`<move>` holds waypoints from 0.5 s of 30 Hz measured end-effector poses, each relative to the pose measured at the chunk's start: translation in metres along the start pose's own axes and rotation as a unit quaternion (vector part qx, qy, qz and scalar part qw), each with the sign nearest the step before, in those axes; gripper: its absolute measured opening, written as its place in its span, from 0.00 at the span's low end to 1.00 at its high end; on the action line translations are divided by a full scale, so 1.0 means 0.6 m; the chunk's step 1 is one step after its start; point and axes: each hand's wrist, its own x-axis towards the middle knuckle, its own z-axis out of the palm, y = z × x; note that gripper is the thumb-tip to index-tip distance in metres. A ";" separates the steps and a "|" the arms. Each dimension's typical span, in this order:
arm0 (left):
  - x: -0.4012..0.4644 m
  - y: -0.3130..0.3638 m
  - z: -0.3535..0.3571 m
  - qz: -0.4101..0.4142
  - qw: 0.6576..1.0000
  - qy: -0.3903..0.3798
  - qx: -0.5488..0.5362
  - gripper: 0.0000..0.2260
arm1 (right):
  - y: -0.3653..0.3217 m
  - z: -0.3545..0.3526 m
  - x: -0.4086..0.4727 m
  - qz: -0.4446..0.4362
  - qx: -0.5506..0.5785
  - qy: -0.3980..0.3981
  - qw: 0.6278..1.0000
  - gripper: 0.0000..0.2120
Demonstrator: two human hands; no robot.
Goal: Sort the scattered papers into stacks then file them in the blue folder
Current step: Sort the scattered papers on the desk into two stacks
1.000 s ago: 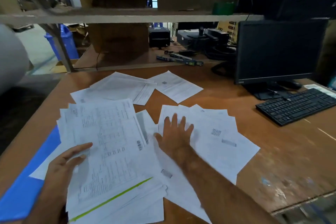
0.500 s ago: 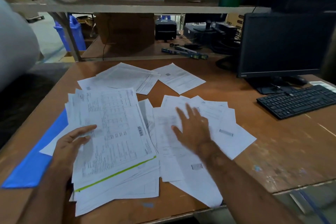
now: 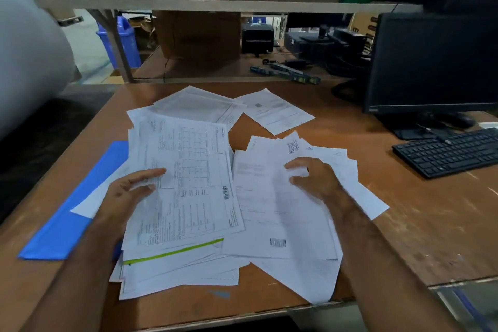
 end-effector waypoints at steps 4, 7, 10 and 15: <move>0.010 -0.018 -0.002 -0.011 1.000 -0.002 -0.005 0.19 | -0.033 -0.036 -0.001 -0.140 0.190 0.029 0.971 0.13; 0.014 -0.024 -0.011 -0.009 1.000 0.000 -0.013 0.23 | -0.069 -0.063 -0.003 -0.111 0.439 0.000 0.892 0.14; 0.009 -0.018 -0.011 0.002 1.000 0.008 0.001 0.26 | -0.100 -0.054 -0.001 -0.078 0.557 -0.050 0.826 0.15; 0.011 -0.016 -0.010 -0.019 1.000 0.010 -0.005 0.26 | -0.132 0.033 0.012 -0.060 0.400 -0.137 0.904 0.20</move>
